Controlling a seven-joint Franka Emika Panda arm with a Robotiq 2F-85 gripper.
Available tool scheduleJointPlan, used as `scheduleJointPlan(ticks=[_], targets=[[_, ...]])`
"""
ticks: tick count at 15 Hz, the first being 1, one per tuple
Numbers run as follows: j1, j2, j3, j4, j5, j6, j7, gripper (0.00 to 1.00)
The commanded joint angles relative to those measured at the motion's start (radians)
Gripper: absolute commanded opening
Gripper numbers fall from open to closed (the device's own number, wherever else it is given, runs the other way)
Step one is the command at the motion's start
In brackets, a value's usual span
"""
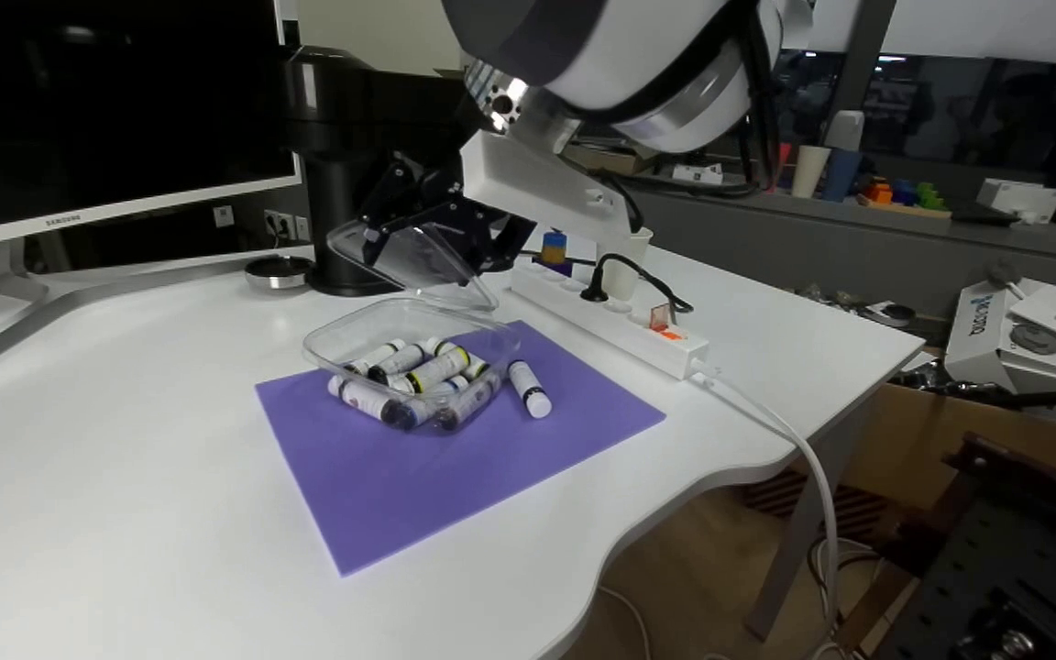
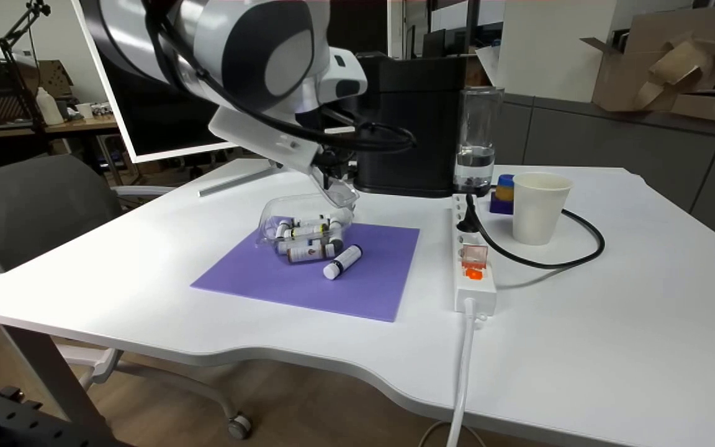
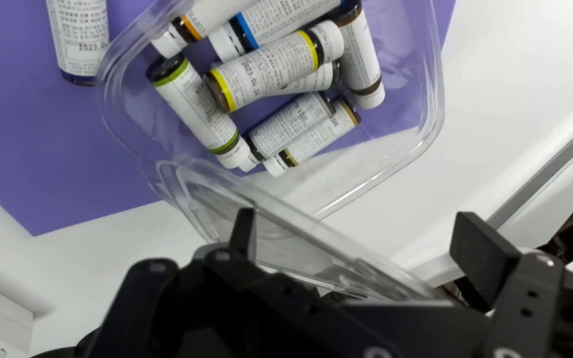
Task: Close the lid of the plastic storage box
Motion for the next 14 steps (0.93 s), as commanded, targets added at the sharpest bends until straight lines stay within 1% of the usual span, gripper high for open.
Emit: scheduleJointPlan(ticks=[1,4,7,8,9,11,12,13,14], targets=[[0.142,-0.098,-0.083,0.002,0.032,-0.087,0.052,1.00],[0.234,-0.125,-0.136,0.015,0.044,-0.156,0.031,1.00],[0.315,-0.147,-0.183,0.028,0.061,-0.199,0.011,1.00],[0.346,-0.157,-0.205,0.032,0.074,-0.208,0.014,1.00],[0.358,-0.163,-0.216,0.034,0.061,-0.213,0.034,1.00],[0.408,-0.182,-0.255,0.034,0.082,-0.215,0.060,1.00],[0.474,-0.210,-0.308,0.033,0.150,-0.224,0.072,1.00],[0.514,-0.228,-0.347,0.034,0.189,-0.250,0.097,1.00],[0.575,-0.251,-0.410,0.033,0.227,-0.278,0.114,1.00]])
